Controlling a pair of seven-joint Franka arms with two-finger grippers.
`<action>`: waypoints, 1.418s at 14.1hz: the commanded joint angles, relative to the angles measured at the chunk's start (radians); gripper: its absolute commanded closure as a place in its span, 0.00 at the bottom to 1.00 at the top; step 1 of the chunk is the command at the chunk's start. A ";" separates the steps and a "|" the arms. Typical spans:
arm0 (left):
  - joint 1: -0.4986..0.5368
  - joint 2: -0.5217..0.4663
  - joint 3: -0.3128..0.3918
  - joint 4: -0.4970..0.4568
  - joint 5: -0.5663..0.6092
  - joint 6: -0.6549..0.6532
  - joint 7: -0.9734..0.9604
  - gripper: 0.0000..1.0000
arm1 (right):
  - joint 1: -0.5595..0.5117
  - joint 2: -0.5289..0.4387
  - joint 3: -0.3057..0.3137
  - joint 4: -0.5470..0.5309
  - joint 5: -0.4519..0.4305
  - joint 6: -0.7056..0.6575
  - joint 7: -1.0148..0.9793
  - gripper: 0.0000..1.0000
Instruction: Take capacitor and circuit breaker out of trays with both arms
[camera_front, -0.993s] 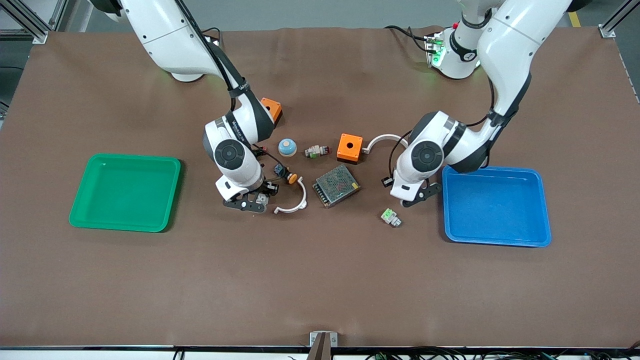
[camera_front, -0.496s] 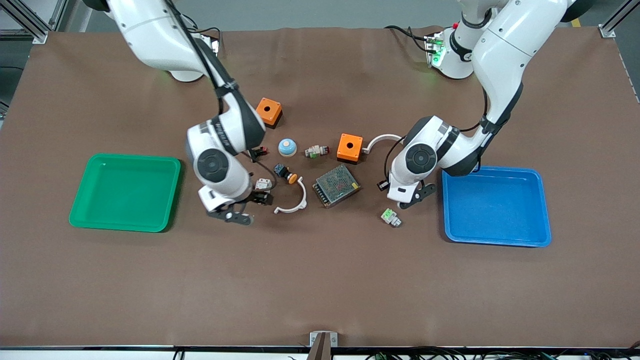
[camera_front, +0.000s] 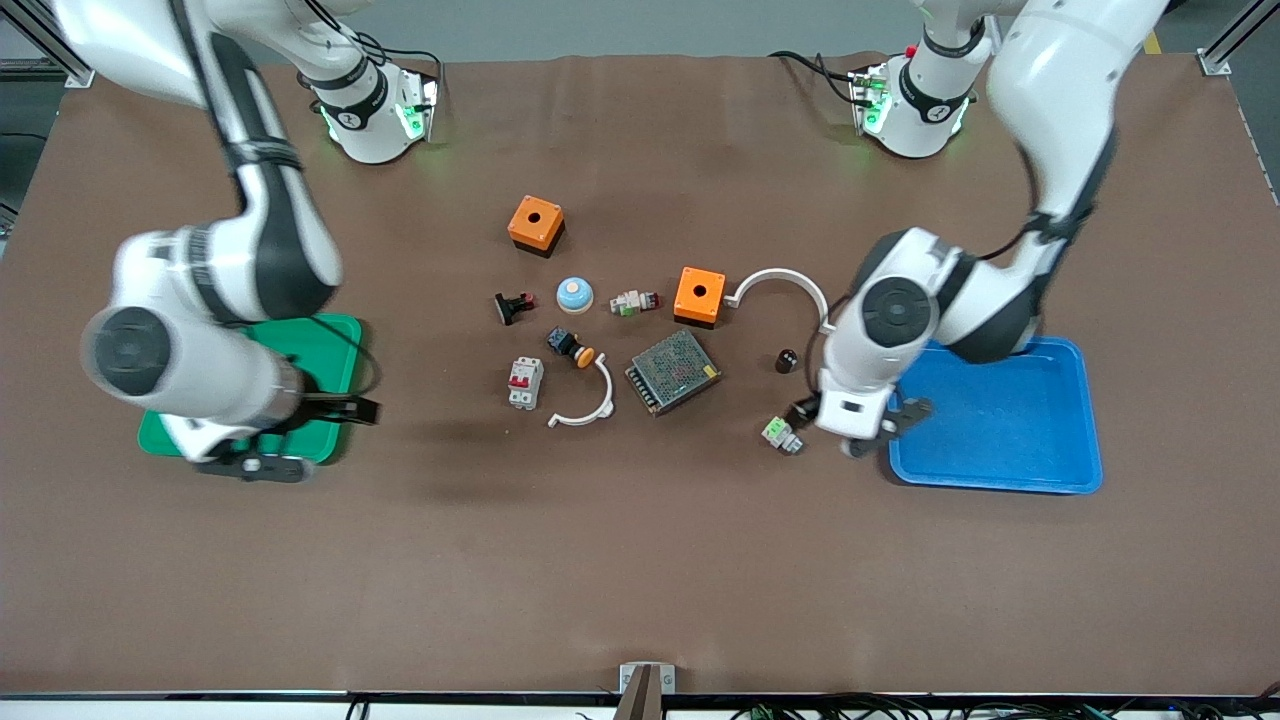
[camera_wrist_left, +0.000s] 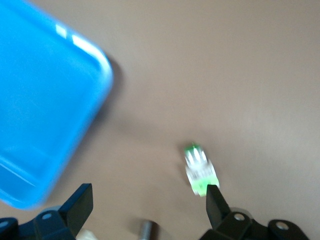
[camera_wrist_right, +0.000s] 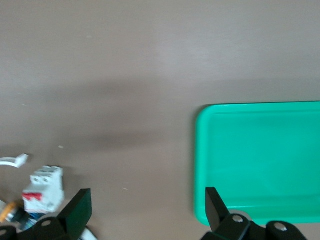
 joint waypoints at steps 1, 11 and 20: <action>0.007 0.000 0.001 0.180 0.025 -0.181 0.096 0.00 | -0.084 -0.012 0.020 0.081 -0.021 -0.121 -0.119 0.00; 0.149 -0.298 0.045 0.243 -0.097 -0.381 0.669 0.00 | -0.172 -0.025 0.030 0.226 -0.017 -0.252 -0.134 0.00; 0.003 -0.479 0.426 0.202 -0.361 -0.602 1.042 0.00 | -0.164 -0.238 0.028 -0.037 -0.026 -0.179 -0.159 0.00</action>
